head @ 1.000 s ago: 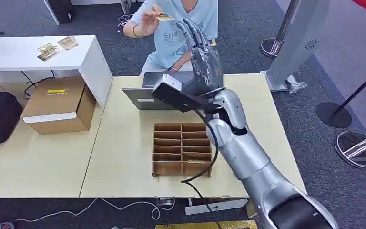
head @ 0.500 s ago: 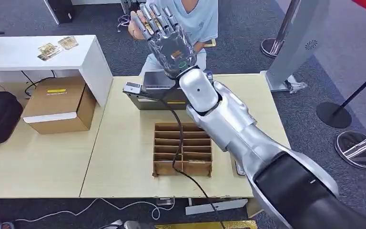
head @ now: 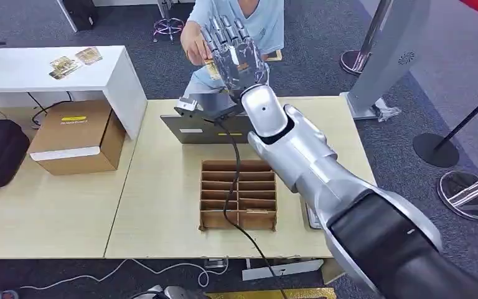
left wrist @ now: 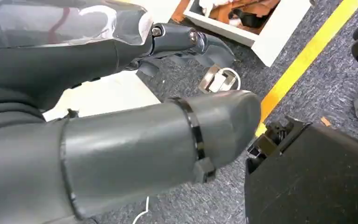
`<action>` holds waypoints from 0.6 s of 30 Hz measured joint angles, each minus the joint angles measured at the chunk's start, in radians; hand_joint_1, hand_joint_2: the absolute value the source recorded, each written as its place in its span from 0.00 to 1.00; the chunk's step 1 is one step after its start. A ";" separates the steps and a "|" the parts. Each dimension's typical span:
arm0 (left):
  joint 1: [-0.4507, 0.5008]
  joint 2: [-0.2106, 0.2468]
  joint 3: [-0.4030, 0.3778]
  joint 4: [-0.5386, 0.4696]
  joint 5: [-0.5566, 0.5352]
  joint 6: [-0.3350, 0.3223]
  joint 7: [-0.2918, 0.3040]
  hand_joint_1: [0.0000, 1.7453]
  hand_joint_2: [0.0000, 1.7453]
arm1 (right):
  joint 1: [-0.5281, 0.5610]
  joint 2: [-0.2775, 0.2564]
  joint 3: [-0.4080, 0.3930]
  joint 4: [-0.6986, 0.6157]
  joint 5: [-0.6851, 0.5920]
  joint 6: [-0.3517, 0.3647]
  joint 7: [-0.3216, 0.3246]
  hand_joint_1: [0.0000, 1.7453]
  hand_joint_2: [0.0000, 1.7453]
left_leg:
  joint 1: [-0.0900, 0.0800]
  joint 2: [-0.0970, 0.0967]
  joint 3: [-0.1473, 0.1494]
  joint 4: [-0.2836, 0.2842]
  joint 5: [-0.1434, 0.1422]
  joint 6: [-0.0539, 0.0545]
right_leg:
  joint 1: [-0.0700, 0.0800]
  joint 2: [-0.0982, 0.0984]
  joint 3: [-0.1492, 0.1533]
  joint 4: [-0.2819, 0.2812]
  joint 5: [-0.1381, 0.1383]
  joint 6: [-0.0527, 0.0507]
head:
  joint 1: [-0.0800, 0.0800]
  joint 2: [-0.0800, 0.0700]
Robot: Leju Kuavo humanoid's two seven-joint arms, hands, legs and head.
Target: Pass the card to the sensor for recognition and then transmit it.
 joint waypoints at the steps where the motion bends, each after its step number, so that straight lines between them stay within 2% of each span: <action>1: 0.000 -0.001 0.000 0.000 -0.002 -0.002 0.000 0.00 0.00 | 0.000 0.000 -0.007 0.004 0.000 -0.002 0.000 0.24 1.00 | 0.000 0.000 0.000 0.000 0.000 0.000 | 0.000 0.000 0.000 0.000 0.000 0.000 | 0.000 0.000; 11: -0.005 -0.004 0.002 0.000 -0.003 -0.010 0.000 0.00 0.00 | -0.003 -0.003 -0.070 0.020 0.000 -0.026 -0.006 0.24 1.00 | 0.000 0.000 0.000 0.000 0.000 0.000 | 0.000 0.000 0.000 0.000 0.000 0.000 | 0.000 0.000; 12: -0.005 -0.004 0.002 0.000 -0.003 -0.010 0.000 0.00 0.00 | -0.003 -0.003 -0.071 0.020 0.000 -0.026 -0.006 1.00 1.00 | 0.000 0.000 0.000 0.000 0.000 0.000 | 0.000 0.000 0.000 0.000 0.000 0.000 | 0.000 0.000; 18: -0.005 -0.004 0.002 0.000 -0.004 -0.010 0.000 0.00 0.00 | -0.003 -0.003 -0.083 0.020 0.000 -0.045 -0.015 1.00 1.00 | 0.000 0.000 0.000 0.000 0.000 0.000 | 0.000 0.000 0.000 0.000 0.000 0.000 | 0.000 0.000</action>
